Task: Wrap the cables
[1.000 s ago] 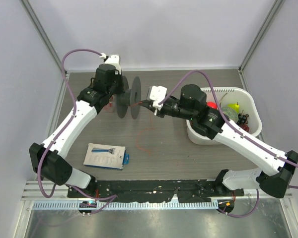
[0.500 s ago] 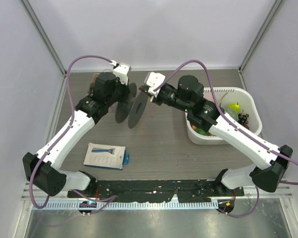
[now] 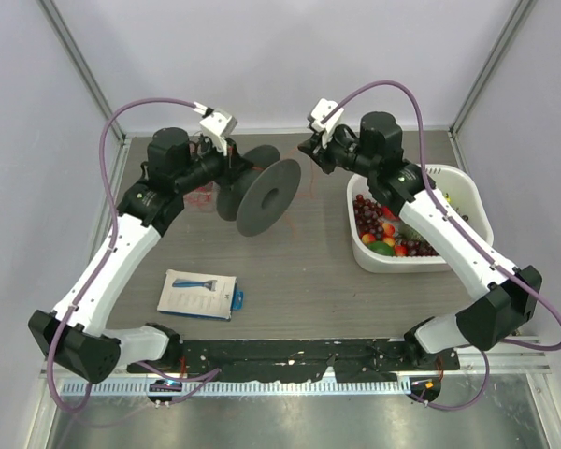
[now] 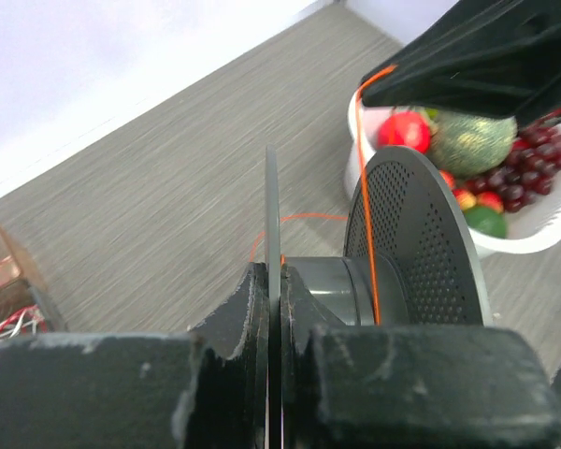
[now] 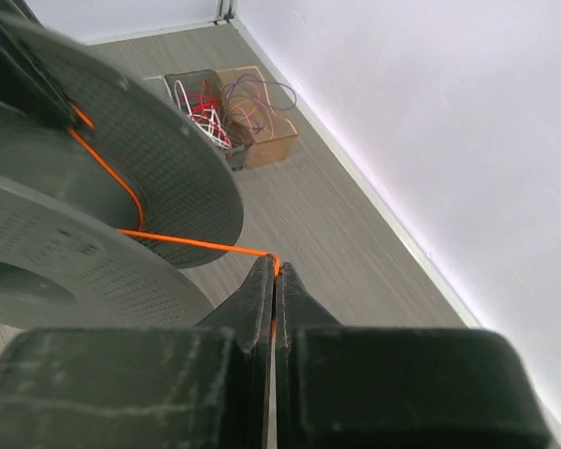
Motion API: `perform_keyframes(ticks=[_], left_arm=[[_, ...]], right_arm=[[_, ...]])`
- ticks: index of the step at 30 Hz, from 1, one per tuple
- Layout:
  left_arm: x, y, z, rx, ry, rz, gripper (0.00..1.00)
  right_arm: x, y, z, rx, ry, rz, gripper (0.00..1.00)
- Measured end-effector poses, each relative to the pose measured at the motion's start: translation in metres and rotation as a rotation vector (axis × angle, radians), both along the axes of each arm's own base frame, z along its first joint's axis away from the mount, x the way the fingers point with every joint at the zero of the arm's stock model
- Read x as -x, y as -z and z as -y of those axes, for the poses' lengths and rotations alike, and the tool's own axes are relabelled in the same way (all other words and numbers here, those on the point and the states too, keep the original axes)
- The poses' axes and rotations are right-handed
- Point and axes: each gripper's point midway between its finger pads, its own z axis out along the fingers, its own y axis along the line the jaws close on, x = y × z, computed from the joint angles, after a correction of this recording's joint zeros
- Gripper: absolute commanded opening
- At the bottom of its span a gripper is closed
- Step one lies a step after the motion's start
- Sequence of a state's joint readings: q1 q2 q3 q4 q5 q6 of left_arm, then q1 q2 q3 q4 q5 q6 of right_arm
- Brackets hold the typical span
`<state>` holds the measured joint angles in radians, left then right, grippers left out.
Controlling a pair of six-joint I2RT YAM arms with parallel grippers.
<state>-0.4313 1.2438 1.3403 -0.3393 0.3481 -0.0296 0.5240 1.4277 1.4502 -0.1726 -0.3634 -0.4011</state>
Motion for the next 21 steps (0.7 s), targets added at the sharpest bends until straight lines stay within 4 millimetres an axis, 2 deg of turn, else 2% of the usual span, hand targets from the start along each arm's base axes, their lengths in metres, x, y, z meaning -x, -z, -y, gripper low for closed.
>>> perform_keyframes(ticks=[6, 12, 17, 21], left_arm=[[0.008, -0.04, 0.009, 0.116, 0.057, -0.015, 0.0], [-0.003, -0.072, 0.013, 0.226, 0.046, -0.055, 0.0], [-0.014, -0.083, 0.013, 0.28, 0.002, -0.096, 0.0], [-0.018, -0.092, 0.007, 0.297, -0.054, -0.099, 0.0]], right_arm=[[-0.017, 0.015, 0.02, -0.04, 0.035, -0.078, 0.01], [-0.015, 0.04, 0.018, -0.09, -0.002, -0.168, 0.01], [-0.017, 0.034, 0.018, -0.16, -0.021, -0.166, 0.05], [-0.006, 0.033, 0.018, -0.221, -0.049, -0.164, 0.15]])
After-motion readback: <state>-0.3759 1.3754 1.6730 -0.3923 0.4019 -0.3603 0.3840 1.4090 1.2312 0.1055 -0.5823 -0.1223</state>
